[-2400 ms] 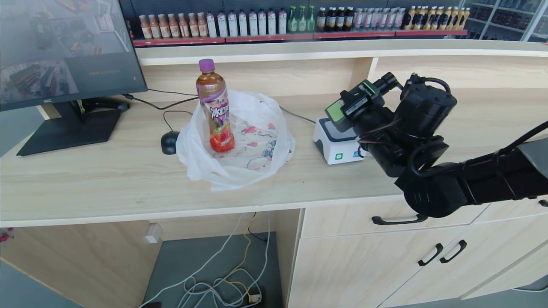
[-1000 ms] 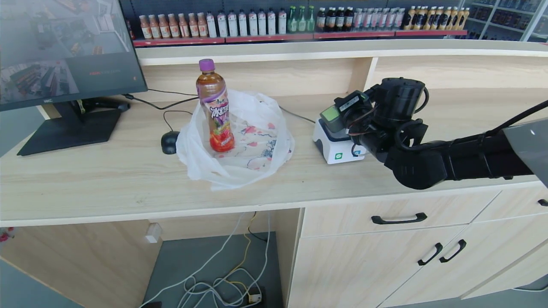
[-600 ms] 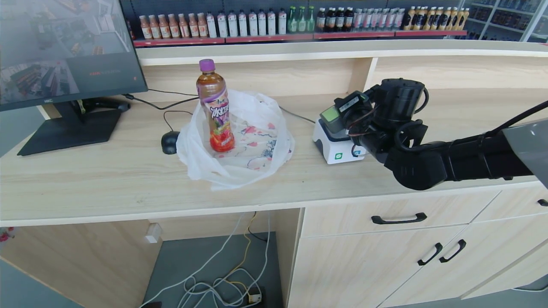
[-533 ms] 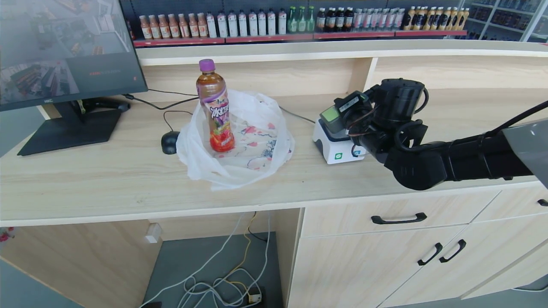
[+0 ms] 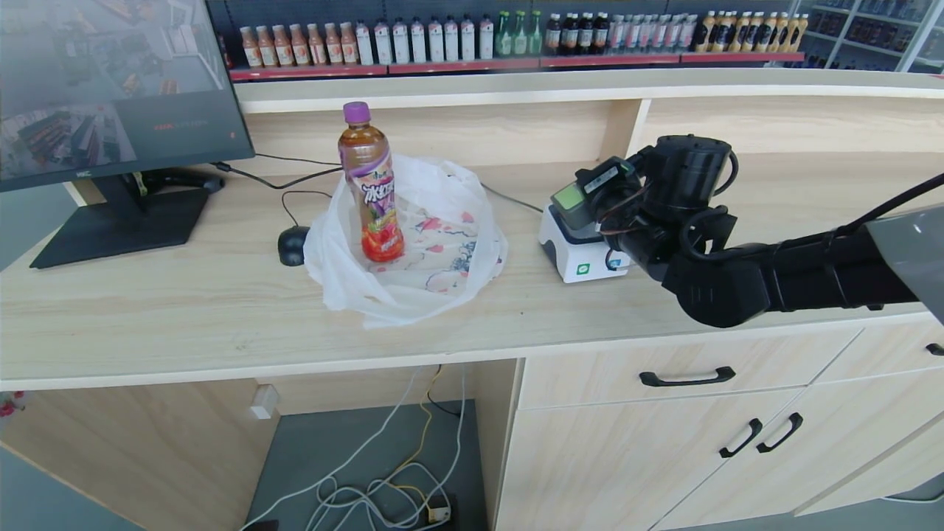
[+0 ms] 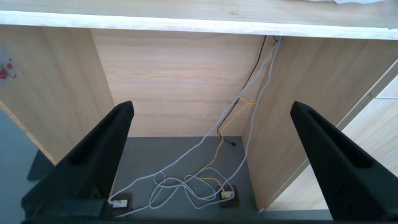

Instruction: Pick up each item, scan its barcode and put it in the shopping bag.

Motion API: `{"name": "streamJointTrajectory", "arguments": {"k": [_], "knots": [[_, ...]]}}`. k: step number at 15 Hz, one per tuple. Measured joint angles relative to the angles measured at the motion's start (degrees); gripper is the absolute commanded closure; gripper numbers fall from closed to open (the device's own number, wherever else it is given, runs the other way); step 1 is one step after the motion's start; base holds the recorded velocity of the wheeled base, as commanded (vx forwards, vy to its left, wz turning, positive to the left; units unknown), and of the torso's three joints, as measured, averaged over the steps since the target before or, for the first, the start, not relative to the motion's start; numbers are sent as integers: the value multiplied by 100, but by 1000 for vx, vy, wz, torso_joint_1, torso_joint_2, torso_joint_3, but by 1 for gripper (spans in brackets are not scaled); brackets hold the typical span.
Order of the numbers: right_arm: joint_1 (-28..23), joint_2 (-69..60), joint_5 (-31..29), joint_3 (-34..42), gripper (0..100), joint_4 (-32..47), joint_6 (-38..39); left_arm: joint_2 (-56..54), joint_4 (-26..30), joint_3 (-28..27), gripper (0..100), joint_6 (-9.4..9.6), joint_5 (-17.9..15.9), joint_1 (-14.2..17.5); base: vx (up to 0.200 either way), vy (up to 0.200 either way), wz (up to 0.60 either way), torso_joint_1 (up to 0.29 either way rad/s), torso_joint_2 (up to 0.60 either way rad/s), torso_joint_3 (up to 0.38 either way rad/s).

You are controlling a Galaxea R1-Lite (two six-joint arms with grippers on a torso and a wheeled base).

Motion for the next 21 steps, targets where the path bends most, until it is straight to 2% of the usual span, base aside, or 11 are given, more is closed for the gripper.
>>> {"name": "streamJointTrajectory", "arguments": {"k": [7,13,18,21], "knots": [[13,-418,-11,1,100,-15,-238,0,0,0,0,0,2,0,0,0,0,0,0,0],[74,-1304,-16,199,100,-41,-1286,0,0,0,0,0,0,0,0,0,0,0,0,0],[7,-2181,-11,1128,100,-813,-2653,0,0,0,0,-2,0,0,0,0,0,0,0,0],[-1,-2483,197,1707,100,-1558,-3928,0,0,0,0,6,0,0,0,0,0,0,0,0]]}}
